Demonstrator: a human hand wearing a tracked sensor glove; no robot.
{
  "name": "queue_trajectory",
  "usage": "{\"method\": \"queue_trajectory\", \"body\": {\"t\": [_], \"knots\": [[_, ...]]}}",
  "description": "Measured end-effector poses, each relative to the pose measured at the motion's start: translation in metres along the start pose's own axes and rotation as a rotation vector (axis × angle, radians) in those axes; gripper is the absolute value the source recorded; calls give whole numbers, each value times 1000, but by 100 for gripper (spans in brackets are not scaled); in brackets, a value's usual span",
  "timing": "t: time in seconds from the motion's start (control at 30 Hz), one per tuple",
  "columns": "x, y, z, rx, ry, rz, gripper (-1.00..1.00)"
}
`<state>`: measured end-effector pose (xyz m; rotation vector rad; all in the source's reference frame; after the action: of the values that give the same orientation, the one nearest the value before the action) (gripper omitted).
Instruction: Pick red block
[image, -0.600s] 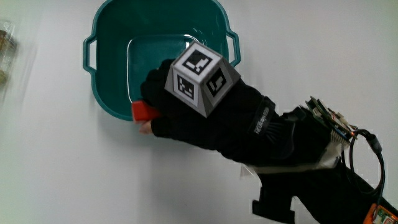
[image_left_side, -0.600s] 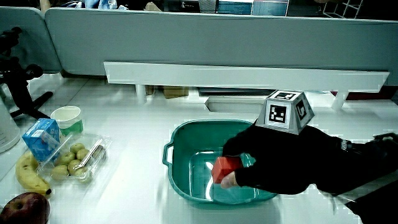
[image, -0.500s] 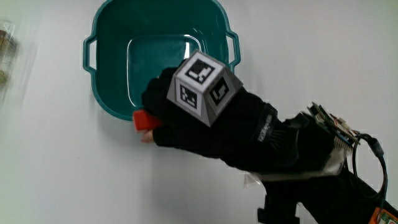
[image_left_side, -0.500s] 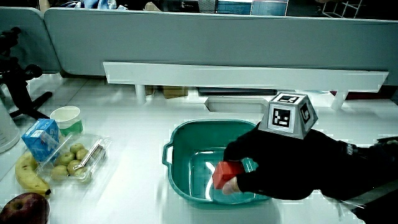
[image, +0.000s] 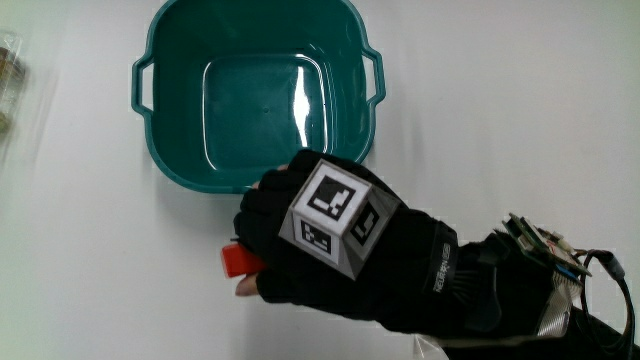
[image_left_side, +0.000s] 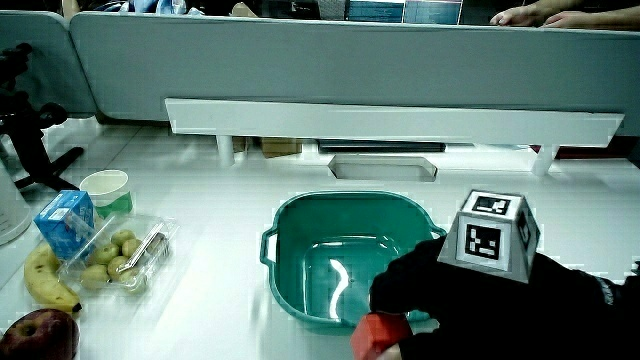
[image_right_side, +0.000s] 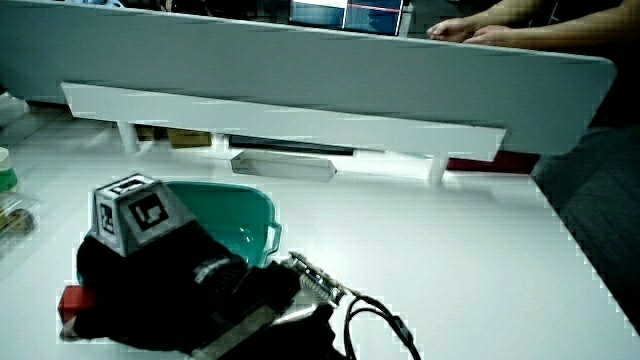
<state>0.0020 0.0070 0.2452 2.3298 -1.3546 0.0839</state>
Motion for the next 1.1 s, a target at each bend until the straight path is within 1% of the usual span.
{"method": "queue_trajectory", "body": {"t": [0.03, 0.07, 0.1, 0.27, 0.3, 0.33, 0.57, 0.6, 0.67, 0.83, 0.93, 0.97, 1.03, 1.1], "knots": [[-2, -1, -2, -4, -7, 8, 0], [-3, -2, -3, -5, 2, 12, 0], [-5, -3, -4, 1, -13, 24, 0], [-8, -5, -19, -35, -5, 23, 0], [-9, -5, -19, -28, -10, 32, 0], [-10, -5, -22, -40, -8, 30, 0], [-12, -5, -37, -58, -8, 34, 0], [-12, -4, -39, -62, -3, 27, 0], [-12, -3, -46, -70, -5, 30, 0], [-11, 3, -61, -99, -26, 1, 0], [-9, 6, -68, -101, -33, -13, 0], [-9, 6, -69, -100, -33, -8, 0], [-7, 9, -75, -111, -27, -18, 0], [-6, 12, -80, -122, -39, -20, 0]]}}
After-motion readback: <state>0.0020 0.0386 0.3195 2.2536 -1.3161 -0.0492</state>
